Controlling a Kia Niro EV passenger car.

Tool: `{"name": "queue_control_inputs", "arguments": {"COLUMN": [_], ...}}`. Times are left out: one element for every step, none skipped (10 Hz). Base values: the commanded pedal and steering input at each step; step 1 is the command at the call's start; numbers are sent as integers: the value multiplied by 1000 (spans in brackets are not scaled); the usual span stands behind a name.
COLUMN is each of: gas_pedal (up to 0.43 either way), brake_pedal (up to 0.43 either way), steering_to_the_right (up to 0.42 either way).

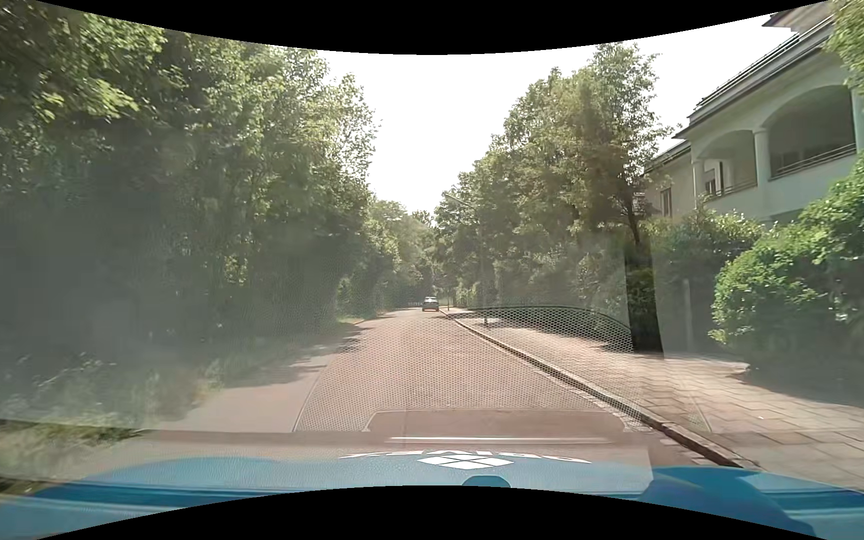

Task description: Follow the waypoints while adhering to traffic rules and regulations

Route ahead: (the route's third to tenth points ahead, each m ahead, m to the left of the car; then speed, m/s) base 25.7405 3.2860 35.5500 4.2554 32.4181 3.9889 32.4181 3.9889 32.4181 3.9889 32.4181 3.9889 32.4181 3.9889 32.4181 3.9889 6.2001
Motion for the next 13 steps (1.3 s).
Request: {"name": "queue_control_inputs", "arguments": {"gas_pedal": [130, 130, 130, 130, 130, 130, 130, 130, 130, 130, 130, 130, 130], "brake_pedal": [0, 0, 0, 0, 0, 0, 0, 0, 0, 0, 0, 0, 0], "steering_to_the_right": [-16, -17, -17, -16, -16, -16, -17, -17, -16, -15, -14, -13, -14]}}
